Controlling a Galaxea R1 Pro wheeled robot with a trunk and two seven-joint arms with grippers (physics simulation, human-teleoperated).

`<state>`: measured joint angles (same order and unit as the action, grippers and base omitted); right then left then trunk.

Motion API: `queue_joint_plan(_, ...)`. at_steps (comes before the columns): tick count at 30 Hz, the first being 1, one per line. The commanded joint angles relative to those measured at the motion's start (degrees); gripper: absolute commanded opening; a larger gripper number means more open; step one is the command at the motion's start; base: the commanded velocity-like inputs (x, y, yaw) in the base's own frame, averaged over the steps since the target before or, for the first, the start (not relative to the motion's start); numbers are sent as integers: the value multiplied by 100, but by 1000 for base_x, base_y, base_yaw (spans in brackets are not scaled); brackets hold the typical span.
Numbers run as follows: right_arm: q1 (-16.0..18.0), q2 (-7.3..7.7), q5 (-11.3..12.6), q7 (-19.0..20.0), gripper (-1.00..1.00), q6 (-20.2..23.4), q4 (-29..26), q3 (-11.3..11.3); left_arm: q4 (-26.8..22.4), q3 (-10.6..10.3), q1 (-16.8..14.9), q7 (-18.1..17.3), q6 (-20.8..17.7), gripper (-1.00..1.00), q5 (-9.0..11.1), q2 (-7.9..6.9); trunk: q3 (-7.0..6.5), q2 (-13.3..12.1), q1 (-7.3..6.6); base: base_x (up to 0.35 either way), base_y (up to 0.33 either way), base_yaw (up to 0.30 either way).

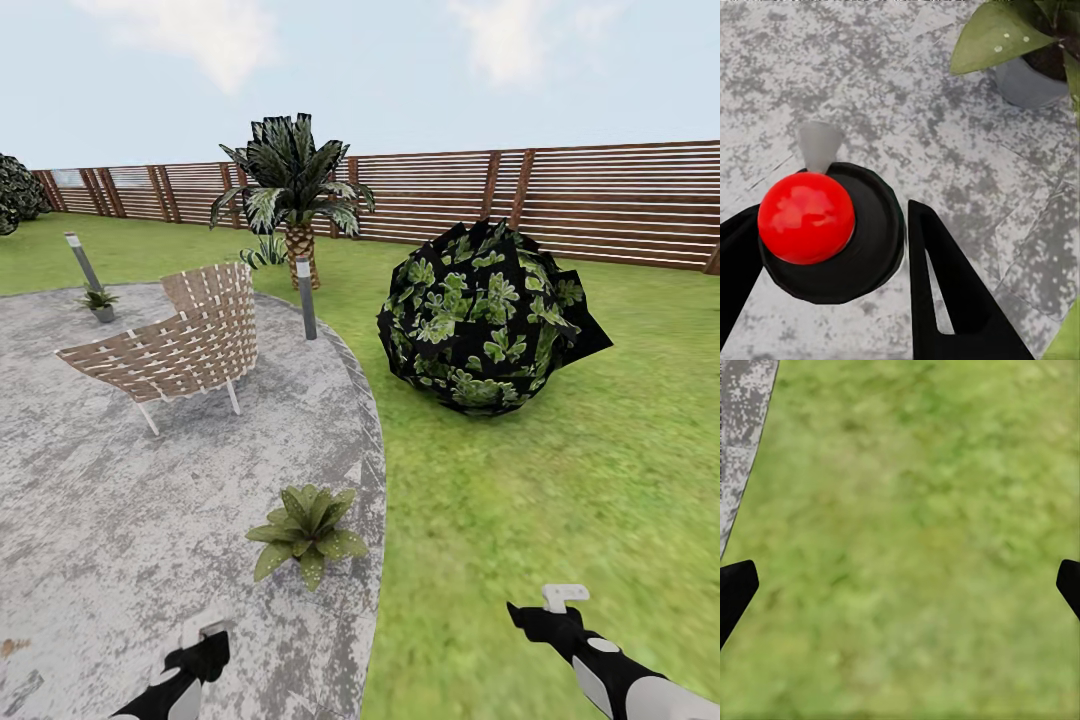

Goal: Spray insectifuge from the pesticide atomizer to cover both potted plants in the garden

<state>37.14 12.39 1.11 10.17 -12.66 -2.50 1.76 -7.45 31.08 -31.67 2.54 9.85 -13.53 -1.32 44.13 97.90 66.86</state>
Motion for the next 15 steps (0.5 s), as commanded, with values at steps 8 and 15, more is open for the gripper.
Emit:
queue_joint_plan(8, 4, 1, 14, 35, 100, -17, 4, 10, 171, 26, -6, 19, 67, -100, -71, -6, 5, 2, -1, 0, 0, 0)
queue_joint_plan(15, 4, 1, 13, 34, 100, -17, 6, 9, 174, 20, -6, 18, 324, -100, -87, -9, 5, 2, -1, 0, 0, 0)
